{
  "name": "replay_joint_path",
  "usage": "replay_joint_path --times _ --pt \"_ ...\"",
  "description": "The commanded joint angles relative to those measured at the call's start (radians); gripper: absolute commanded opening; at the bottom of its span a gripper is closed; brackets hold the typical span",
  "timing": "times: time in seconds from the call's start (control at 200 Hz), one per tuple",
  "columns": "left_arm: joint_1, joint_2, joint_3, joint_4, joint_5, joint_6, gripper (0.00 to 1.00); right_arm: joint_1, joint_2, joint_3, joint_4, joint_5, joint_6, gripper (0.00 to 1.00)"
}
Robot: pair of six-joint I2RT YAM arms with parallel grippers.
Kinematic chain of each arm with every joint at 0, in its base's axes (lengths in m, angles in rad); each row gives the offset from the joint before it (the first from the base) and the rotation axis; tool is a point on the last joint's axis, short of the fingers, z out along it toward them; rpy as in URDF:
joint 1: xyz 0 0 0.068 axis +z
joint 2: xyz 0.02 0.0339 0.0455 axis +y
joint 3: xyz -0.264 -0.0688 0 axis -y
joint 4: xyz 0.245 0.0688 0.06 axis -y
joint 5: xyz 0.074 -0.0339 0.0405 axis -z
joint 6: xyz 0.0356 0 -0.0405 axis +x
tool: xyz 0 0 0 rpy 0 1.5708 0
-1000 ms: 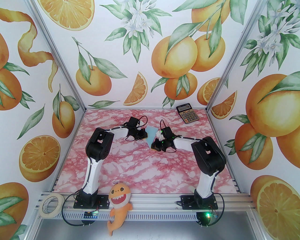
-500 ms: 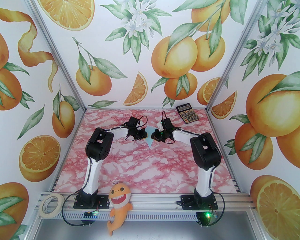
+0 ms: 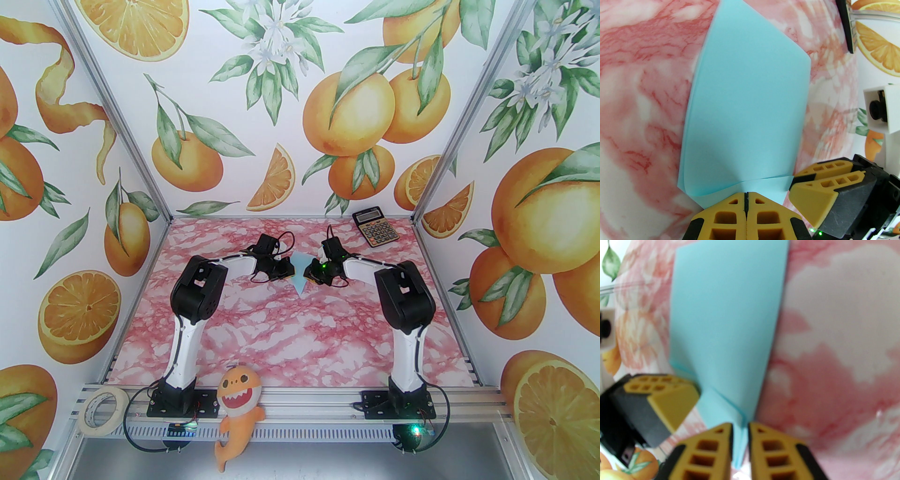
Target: Fold a paper plane with a square sheet of paper (fold left side to right side)
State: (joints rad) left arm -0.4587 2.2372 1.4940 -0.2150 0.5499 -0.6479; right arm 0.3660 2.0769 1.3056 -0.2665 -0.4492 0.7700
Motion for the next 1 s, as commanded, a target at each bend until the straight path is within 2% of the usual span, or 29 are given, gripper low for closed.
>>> replay_joint_path --times 0.0,0.661,0.996 --pt "-0.005 -0.038 -0.017 -0.006 -0.006 0.001 0.03 -0.005 0.038 0.021 0.003 0.021 0.018 0.22" --pt "-0.009 -0.037 -0.021 0.002 -0.002 -0.001 0.03 -0.004 -0.044 -0.011 -0.054 0.118 0.005 0.26" --pt "-0.014 -0.031 -0.018 0.005 0.008 -0.002 0.05 0.008 0.018 0.020 -0.027 0.059 0.002 0.23"
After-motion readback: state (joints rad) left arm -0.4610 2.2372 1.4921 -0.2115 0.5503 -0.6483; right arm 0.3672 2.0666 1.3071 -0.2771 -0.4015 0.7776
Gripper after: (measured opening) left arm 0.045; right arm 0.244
